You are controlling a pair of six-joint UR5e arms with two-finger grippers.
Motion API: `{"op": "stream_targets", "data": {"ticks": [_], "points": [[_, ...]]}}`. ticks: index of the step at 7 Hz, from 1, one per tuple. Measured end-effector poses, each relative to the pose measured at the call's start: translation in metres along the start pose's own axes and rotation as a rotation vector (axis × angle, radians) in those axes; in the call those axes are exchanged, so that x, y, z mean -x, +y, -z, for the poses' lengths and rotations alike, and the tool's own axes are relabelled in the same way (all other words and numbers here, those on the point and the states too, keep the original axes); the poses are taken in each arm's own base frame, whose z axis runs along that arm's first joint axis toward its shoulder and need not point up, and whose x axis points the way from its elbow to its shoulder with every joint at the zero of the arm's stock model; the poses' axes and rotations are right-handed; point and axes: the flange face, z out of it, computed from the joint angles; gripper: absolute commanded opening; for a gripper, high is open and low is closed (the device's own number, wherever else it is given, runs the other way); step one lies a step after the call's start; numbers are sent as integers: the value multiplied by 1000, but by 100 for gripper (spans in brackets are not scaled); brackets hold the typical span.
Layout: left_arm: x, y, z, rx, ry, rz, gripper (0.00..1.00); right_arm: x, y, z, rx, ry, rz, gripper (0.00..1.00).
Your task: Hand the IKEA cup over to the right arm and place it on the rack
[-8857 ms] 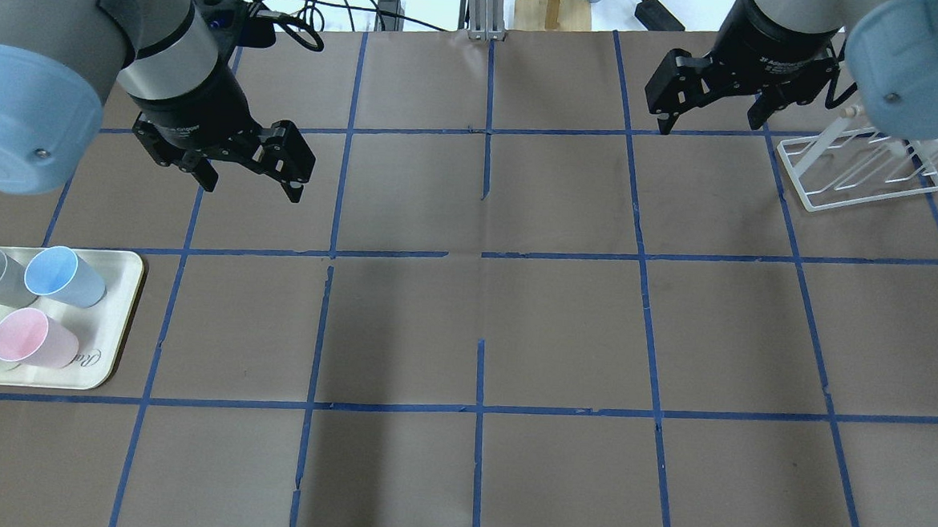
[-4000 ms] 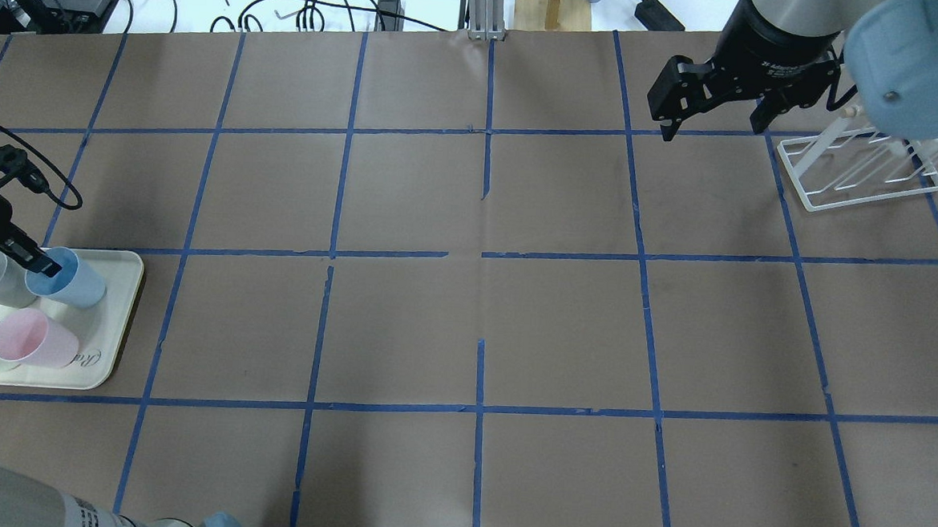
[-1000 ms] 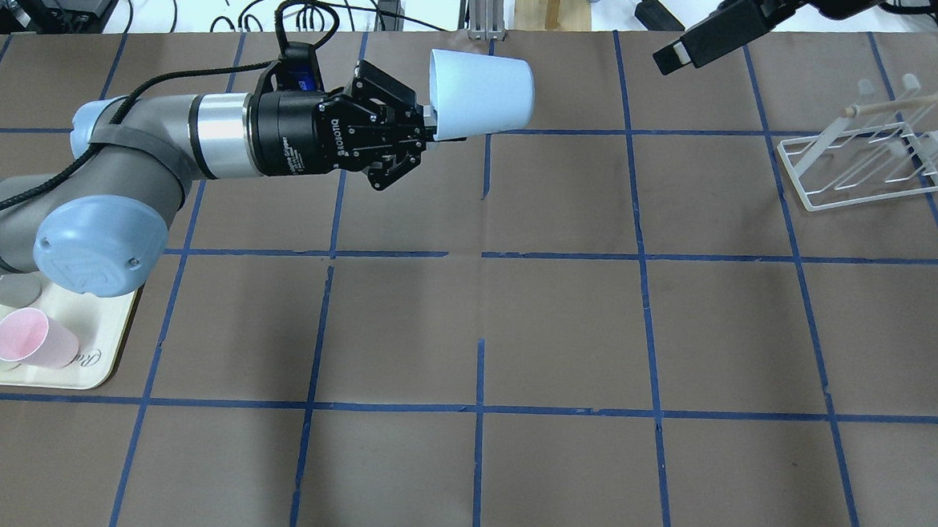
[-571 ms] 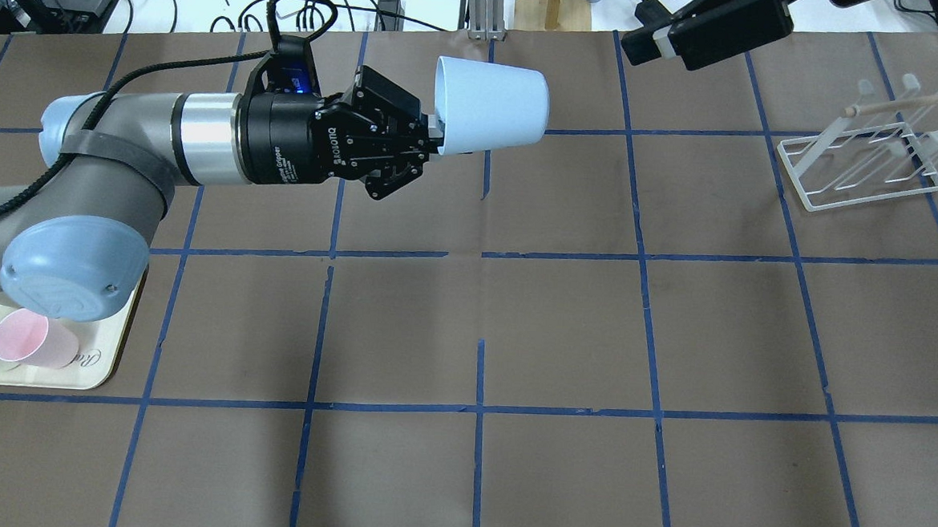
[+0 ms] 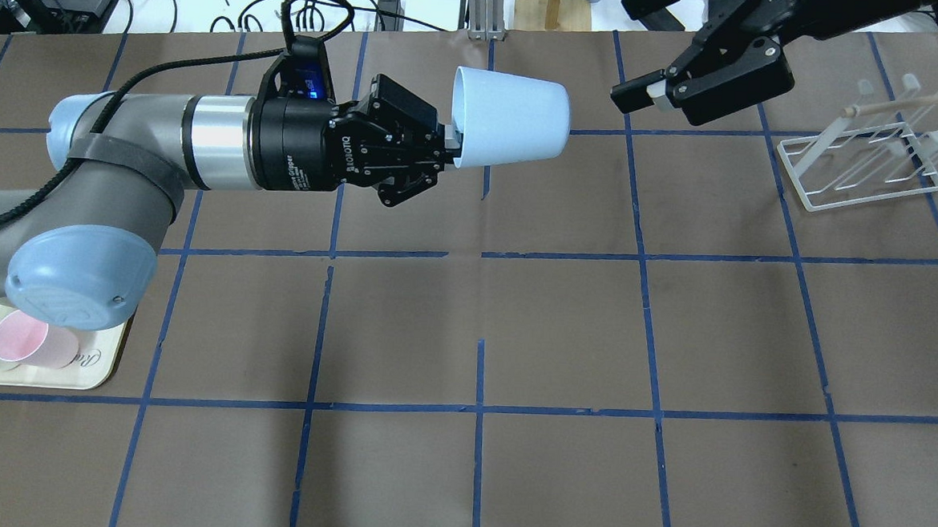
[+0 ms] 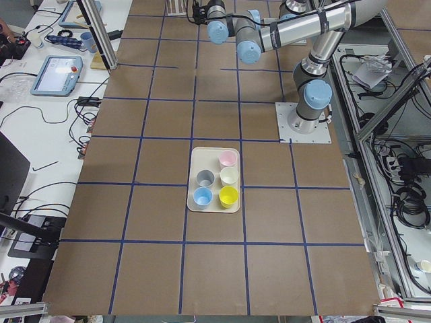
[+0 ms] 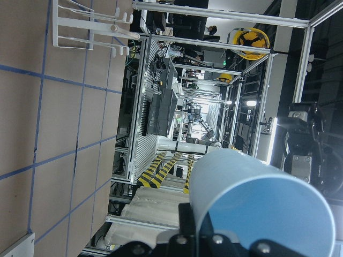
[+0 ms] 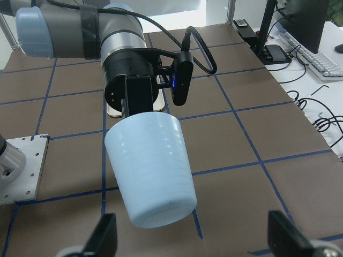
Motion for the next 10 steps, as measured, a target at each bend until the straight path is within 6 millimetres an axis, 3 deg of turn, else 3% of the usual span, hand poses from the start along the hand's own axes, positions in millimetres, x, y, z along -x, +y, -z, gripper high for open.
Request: {"op": "stream_targets", "data": {"ticks": [5,10], "points": [[-2,26,-9,20,3,-32,0,13,9,-20,-33,-116,1,100],[0,28,-10,20,8,-48,0,24,19,-40,-35,-178,-38,100]]}}
